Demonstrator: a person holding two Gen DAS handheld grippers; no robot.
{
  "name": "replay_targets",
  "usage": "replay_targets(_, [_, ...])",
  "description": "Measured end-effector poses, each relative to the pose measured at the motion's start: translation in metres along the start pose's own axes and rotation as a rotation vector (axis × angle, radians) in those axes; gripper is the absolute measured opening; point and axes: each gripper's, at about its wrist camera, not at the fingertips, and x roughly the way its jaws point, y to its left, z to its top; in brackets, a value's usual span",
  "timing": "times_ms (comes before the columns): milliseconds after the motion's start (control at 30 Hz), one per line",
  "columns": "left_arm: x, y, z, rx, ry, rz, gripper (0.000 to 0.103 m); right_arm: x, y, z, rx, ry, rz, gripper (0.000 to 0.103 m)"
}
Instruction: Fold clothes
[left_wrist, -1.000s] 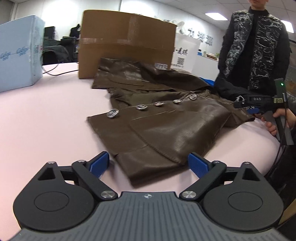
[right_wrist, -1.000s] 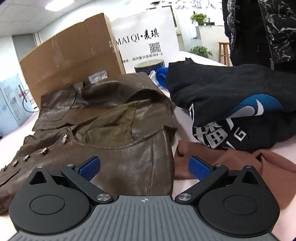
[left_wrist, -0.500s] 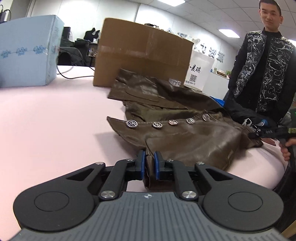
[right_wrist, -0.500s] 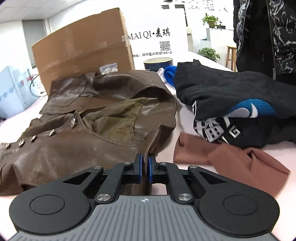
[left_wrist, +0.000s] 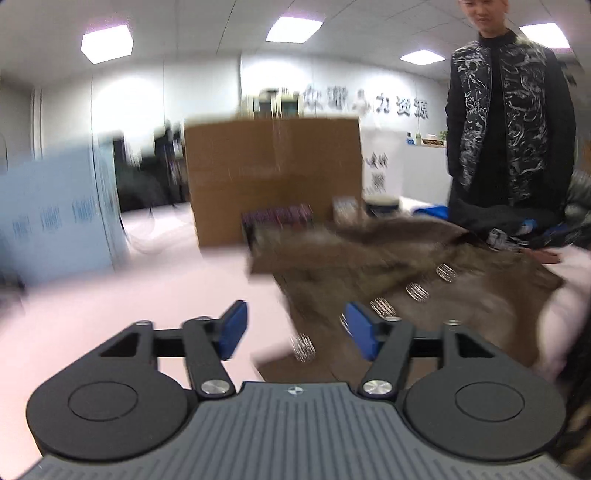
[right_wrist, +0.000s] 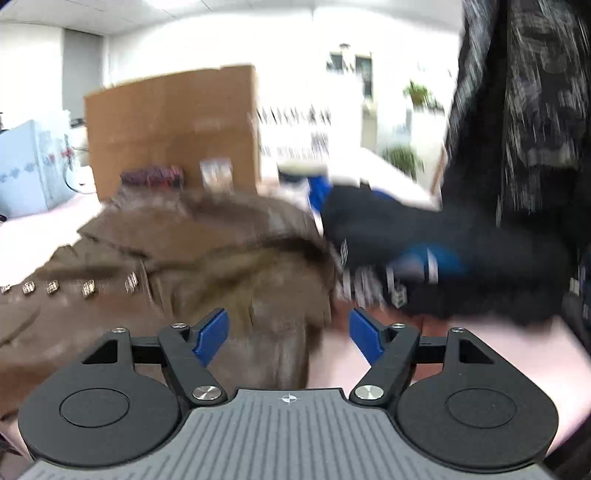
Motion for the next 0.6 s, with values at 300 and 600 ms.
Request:
replay_targets(300, [0.164, 0.013, 0.019, 0.431, 0.15, -0.01, 0.067, 0.122, 0.071, 0.055, -0.195, 0.058, 0.236, 0.07])
replay_targets(600, [0.254, 0.023, 0.015, 0.625, 0.34, -0.157, 0.06, 0.186, 0.092, 0.052, -0.189, 0.164, 0.309, 0.068])
